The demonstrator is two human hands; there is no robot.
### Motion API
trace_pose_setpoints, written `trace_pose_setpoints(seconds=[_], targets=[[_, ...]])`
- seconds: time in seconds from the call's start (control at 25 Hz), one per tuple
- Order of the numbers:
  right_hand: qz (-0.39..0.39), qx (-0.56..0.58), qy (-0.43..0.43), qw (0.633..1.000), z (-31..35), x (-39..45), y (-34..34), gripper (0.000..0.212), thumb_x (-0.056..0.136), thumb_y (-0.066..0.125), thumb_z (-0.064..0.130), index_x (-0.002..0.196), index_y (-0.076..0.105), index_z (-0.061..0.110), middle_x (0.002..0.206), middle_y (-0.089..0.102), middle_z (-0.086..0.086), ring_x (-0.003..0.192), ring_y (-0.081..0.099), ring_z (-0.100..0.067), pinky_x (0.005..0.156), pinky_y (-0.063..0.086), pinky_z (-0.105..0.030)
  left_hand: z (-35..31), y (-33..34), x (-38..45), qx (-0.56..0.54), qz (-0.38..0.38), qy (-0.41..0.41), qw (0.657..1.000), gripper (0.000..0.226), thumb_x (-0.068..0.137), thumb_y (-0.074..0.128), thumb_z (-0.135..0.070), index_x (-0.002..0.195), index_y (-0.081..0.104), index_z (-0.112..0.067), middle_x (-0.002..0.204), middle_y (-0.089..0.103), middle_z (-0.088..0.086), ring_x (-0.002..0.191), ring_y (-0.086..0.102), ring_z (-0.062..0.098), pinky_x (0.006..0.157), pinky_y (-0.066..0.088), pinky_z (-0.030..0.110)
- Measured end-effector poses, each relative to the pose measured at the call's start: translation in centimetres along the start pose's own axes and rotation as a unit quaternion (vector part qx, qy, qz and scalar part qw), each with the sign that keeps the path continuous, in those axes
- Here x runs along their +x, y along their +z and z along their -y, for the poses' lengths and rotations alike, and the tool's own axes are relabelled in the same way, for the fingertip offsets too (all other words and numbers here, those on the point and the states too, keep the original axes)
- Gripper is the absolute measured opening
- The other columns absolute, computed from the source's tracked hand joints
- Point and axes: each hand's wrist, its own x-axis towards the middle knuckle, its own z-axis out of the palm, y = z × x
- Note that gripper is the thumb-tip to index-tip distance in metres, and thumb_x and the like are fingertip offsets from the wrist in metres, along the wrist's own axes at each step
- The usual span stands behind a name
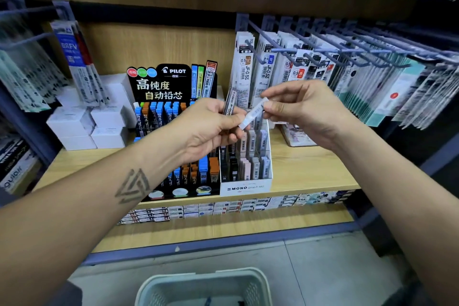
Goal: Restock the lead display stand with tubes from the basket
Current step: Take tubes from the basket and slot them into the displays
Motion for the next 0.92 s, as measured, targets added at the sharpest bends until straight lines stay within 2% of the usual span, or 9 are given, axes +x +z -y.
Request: trace_pose_setpoints(seconds=[0.16, 0.32, 0.44, 0.6, 0.8, 0.92], targets=[[-0.078, -0.081, -0.038, 0.993, -0.7, 1.1, -1.4, 0.016, 0.081, 0.076, -0.005, 0.092, 0.075, 0.006, 0.077, 0.075, -0.007, 0.071, 0.071, -0.016, 0.067, 0.056, -0.024, 0.1, 0.5, 0.9, 0.053, -0.063, 0.013, 0.997, 0.018, 0.097, 0.056, 0.003, 0.113, 0.06, 0.011, 0.094, 0.065, 0.023, 0.05, 0.056, 0.011, 0.044, 0.044, 0.017], [-0.138, -0.282, -0.076, 0.947, -2.3, 2.3, -2.4, 0.014, 0.083, 0.079, 0.005, 0.095, 0.077, 0.011, 0.085, 0.075, -0.001, 0.077, 0.07, -0.011, 0.077, 0.057, -0.023, 0.6, -0.1, 1.5, 0.063, -0.093, -0.007, 0.994, 0.02, 0.097, 0.053, 0.006, 0.114, 0.061, 0.012, 0.088, 0.066, 0.018, 0.051, 0.051, 0.011, 0.04, 0.037, 0.018], [-0.152, -0.346, -0.099, 0.92, -3.6, 3.5, -1.4, 0.014, 0.084, 0.079, 0.01, 0.098, 0.077, 0.012, 0.079, 0.069, 0.007, 0.072, 0.064, -0.003, 0.073, 0.052, -0.011, 0.7, -0.1, 1.6, 0.055, -0.096, -0.014, 0.994, 0.019, 0.098, 0.051, 0.007, 0.112, 0.062, 0.012, 0.09, 0.065, 0.019, 0.051, 0.051, 0.012, 0.041, 0.037, 0.018], [-0.145, -0.383, -0.102, 0.907, -5.3, 4.8, 0.2, 0.013, 0.084, 0.078, 0.011, 0.097, 0.077, 0.014, 0.08, 0.07, 0.006, 0.078, 0.067, -0.01, 0.085, 0.057, -0.027, 0.6, -0.3, 1.5, 0.054, -0.09, -0.014, 0.994, 0.019, 0.098, 0.051, 0.007, 0.111, 0.063, 0.013, 0.091, 0.064, 0.021, 0.05, 0.051, 0.012, 0.04, 0.037, 0.018], [-0.126, -0.433, -0.085, 0.888, -6.3, 5.6, 1.0, 0.007, 0.086, 0.077, 0.011, 0.092, 0.078, 0.013, 0.086, 0.074, -0.005, 0.084, 0.069, -0.022, 0.085, 0.057, -0.037, 0.7, -1.1, 1.2, 0.058, -0.088, -0.013, 0.994, 0.02, 0.098, 0.052, 0.005, 0.114, 0.062, 0.013, 0.091, 0.064, 0.02, 0.051, 0.053, 0.012, 0.041, 0.039, 0.017], [-0.116, -0.451, -0.063, 0.883, -7.0, 5.7, 1.1, 0.007, 0.086, 0.076, 0.011, 0.091, 0.078, 0.015, 0.09, 0.074, -0.007, 0.086, 0.07, -0.023, 0.085, 0.058, -0.039, 0.7, -1.6, 1.0, 0.06, -0.088, -0.011, 0.994, 0.021, 0.098, 0.053, 0.005, 0.114, 0.063, 0.013, 0.093, 0.063, 0.02, 0.05, 0.053, 0.011, 0.041, 0.039, 0.017]])
